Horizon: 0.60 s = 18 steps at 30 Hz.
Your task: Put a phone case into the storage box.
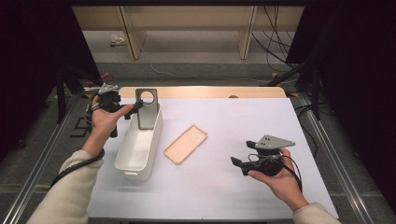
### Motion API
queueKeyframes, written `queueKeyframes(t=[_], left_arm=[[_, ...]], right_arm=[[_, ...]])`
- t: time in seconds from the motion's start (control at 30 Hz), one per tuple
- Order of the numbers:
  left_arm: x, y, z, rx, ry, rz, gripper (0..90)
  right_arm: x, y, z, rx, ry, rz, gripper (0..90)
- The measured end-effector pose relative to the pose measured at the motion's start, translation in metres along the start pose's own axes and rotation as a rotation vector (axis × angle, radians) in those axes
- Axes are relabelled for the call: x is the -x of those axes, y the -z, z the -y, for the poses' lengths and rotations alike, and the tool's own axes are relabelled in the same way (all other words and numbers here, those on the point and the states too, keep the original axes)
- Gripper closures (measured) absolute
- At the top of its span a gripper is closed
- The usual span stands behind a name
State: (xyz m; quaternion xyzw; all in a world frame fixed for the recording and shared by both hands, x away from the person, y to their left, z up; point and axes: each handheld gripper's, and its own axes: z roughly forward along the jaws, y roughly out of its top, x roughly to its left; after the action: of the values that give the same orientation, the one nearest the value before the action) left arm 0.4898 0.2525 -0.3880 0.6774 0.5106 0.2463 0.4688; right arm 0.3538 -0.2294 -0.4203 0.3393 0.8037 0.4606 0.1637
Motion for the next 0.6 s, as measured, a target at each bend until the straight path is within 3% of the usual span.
queueKeyframes(t=[0.13, 0.33, 0.6], left_arm=[[0.015, 0.022, 0.011, 0.015, -0.040, 0.039, 0.0], [0.040, 0.055, 0.035, 0.080, -0.043, 0.091, 0.0], [0.072, 0.082, 0.071, 0.086, -0.087, 0.179, 0.0]], right_arm=[[0.000, -0.001, 0.000, 0.000, 0.001, 0.001, 16.1], [-0.001, -0.001, -0.001, -0.001, -0.001, 0.002, 16.1], [-0.001, -0.004, -0.002, -0.001, 0.001, -0.002, 16.1]])
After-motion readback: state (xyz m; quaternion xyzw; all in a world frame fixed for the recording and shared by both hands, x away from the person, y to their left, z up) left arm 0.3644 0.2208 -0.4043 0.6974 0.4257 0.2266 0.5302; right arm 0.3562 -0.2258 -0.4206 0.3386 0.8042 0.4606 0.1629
